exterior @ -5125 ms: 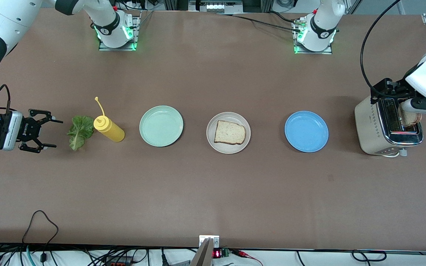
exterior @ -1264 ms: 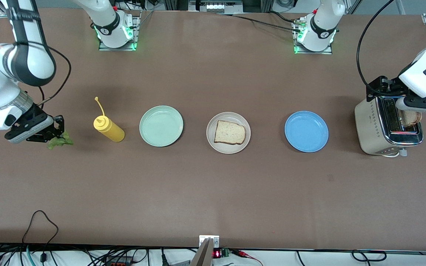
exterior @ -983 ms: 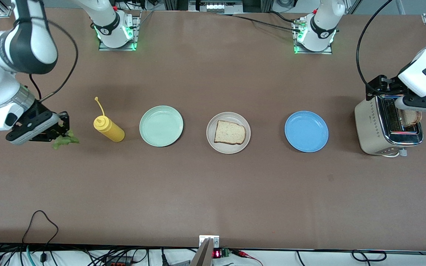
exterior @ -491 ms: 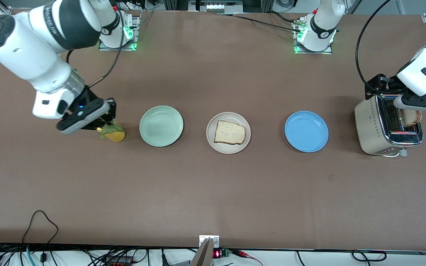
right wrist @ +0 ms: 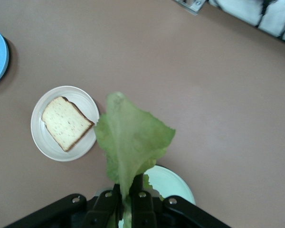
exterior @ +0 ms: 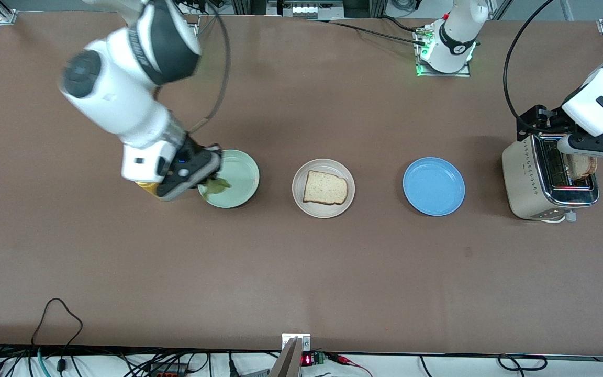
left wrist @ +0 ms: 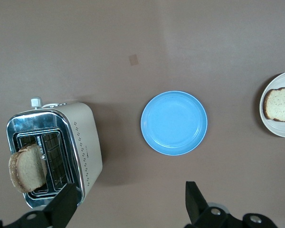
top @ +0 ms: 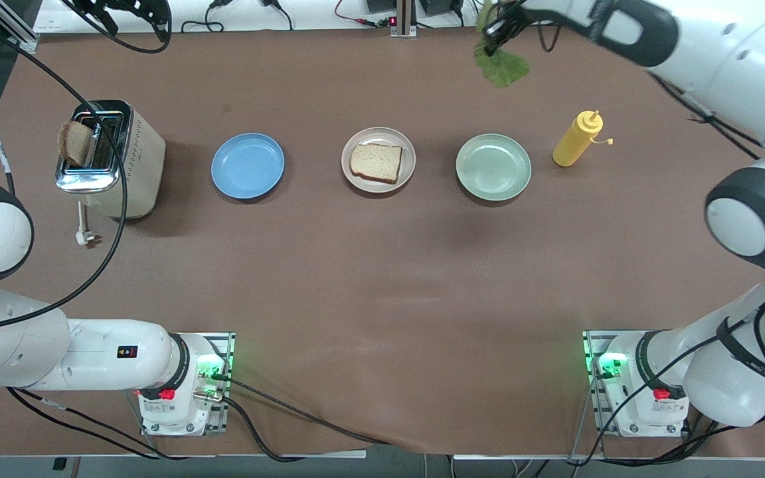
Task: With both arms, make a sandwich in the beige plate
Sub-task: 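Carry the lettuce leaf with the right gripper onto the bread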
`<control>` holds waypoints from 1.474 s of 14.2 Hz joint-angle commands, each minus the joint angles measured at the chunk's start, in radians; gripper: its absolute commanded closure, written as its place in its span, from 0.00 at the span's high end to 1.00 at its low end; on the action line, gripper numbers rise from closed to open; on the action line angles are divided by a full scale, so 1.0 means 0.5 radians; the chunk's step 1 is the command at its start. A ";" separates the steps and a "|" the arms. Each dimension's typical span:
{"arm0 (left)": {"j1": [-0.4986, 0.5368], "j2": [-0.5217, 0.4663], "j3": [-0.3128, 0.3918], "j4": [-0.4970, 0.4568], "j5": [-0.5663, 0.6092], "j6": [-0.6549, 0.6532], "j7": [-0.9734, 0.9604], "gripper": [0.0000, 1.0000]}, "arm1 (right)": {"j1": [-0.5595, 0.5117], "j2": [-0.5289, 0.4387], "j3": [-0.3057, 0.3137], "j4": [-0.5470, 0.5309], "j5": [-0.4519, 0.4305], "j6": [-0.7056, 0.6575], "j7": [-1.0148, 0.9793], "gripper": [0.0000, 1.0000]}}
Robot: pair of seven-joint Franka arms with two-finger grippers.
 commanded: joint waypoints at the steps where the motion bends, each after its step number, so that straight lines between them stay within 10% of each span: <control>1: 0.003 -0.041 -0.008 -0.036 -0.008 -0.012 -0.023 1.00 | 0.121 0.351 -0.026 0.375 0.044 -0.030 0.178 0.00; 7: 0.003 -0.041 -0.008 -0.036 -0.011 -0.012 -0.023 1.00 | 0.238 0.686 0.087 0.499 0.329 0.104 0.188 0.00; 21: 0.003 -0.041 -0.005 -0.036 -0.015 -0.009 -0.023 1.00 | 0.170 1.008 0.465 0.477 0.335 0.562 0.393 0.00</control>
